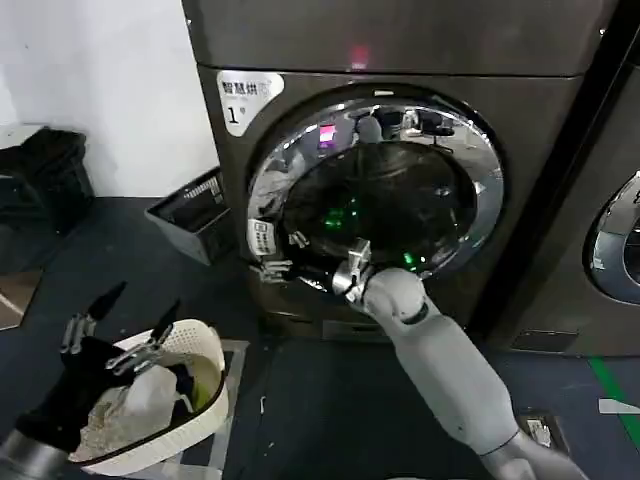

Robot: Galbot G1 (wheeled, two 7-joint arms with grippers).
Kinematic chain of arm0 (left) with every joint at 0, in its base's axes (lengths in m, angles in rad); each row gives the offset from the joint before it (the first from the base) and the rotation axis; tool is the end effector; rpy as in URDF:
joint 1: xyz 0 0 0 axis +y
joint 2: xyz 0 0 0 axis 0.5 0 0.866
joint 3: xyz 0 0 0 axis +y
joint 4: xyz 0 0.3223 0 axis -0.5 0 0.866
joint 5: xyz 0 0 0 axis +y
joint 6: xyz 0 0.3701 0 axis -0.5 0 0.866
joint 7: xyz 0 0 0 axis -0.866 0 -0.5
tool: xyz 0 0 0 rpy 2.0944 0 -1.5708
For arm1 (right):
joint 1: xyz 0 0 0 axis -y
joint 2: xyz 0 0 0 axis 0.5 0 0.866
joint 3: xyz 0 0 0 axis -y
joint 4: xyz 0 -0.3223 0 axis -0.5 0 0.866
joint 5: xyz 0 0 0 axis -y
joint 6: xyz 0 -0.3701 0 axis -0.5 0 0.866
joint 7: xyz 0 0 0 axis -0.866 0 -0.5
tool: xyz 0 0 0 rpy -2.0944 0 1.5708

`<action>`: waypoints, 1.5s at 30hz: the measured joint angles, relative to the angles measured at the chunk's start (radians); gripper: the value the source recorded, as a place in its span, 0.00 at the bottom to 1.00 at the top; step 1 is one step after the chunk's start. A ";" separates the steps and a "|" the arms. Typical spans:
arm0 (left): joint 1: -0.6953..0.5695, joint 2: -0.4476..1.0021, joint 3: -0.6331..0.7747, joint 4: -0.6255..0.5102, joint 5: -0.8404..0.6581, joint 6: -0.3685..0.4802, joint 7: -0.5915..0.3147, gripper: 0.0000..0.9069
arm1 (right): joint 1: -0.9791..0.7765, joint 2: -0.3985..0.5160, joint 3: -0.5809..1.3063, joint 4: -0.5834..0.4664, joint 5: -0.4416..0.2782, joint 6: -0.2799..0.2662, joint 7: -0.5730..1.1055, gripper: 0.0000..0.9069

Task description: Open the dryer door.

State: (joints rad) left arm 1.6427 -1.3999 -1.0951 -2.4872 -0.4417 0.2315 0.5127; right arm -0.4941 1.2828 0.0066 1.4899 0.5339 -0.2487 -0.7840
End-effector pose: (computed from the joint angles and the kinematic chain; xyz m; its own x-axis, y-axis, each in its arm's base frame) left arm 0.1526 0.1250 -0.1125 -0.9451 0.2929 -0.1451 0.2767 0.9532 0.1217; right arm 0.4775 0.0748 -0.1630 -0.2905 -0.9563 -0.0341 -0.9568 0.2907 -0.0011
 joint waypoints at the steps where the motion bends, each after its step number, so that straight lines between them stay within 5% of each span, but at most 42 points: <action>1: -0.002 0.002 -0.003 0.002 0.000 0.001 -0.001 1.00 | 0.000 -0.004 0.004 -0.004 -0.001 0.001 -0.031 1.00; 8: -0.011 0.019 -0.017 0.012 -0.007 0.003 -0.015 1.00 | -0.020 -0.017 0.030 -0.009 -0.052 0.048 -0.187 1.00; 26: -0.057 0.151 -0.087 0.113 -0.120 -0.019 0.000 1.00 | -0.097 -0.082 0.063 0.077 -0.052 0.024 -0.364 1.00; 45: -0.166 0.366 0.049 0.362 -0.252 -0.134 -0.025 1.00 | -0.157 -0.193 0.081 0.192 0.045 0.003 -0.554 1.00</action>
State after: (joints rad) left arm 1.4768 -1.0338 -1.0460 -2.1257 -0.6939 0.0971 0.4876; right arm -0.6511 1.0902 0.0877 1.6815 0.5790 -0.2457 -1.3376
